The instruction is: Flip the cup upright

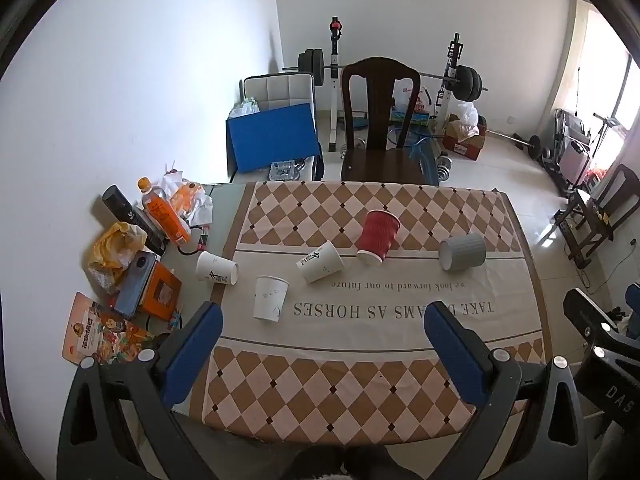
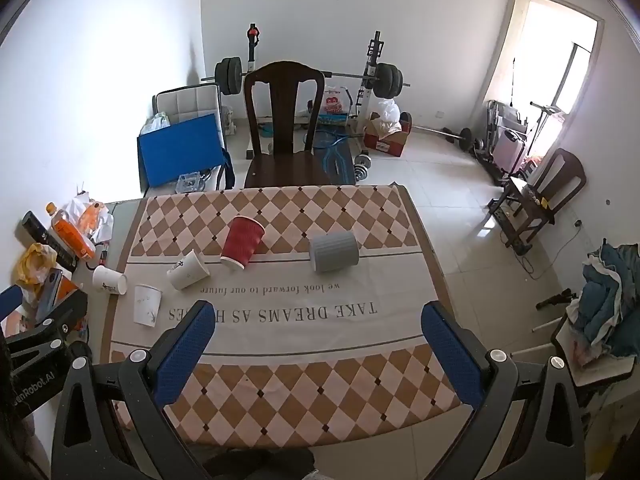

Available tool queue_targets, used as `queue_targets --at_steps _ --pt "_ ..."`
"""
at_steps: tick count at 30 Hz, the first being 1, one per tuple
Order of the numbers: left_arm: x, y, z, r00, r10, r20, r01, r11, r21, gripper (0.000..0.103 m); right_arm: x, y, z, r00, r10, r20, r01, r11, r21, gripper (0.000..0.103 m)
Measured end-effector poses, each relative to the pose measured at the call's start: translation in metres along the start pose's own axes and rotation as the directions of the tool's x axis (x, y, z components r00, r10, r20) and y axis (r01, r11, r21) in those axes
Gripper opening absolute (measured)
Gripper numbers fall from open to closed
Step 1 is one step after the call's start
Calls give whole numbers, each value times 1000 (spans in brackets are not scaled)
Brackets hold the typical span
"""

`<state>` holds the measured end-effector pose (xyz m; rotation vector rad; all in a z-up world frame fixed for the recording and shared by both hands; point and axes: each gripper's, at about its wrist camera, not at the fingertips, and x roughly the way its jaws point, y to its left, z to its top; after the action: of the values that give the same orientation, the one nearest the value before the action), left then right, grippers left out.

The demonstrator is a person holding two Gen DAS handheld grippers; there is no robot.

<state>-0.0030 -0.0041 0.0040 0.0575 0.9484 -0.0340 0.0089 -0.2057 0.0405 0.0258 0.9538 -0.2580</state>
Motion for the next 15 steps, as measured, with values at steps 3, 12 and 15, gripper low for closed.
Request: queue_targets --at_steps 3,12,15 --pt "-4 -3 1 1000 -4 0 4 1000 -1 103 -1 0 0 1000 0 1 0 1000 -1 103" --pt "-11 -4 7 1000 -10 -2 10 1000 -4 103 -5 -1 -1 1000 0 3 0 1000 0 103" --pt "-13 -4 7 1000 -12 -2 12 1000 -7 103 -5 -2 -1 1000 -1 3 1 1000 -1 103"
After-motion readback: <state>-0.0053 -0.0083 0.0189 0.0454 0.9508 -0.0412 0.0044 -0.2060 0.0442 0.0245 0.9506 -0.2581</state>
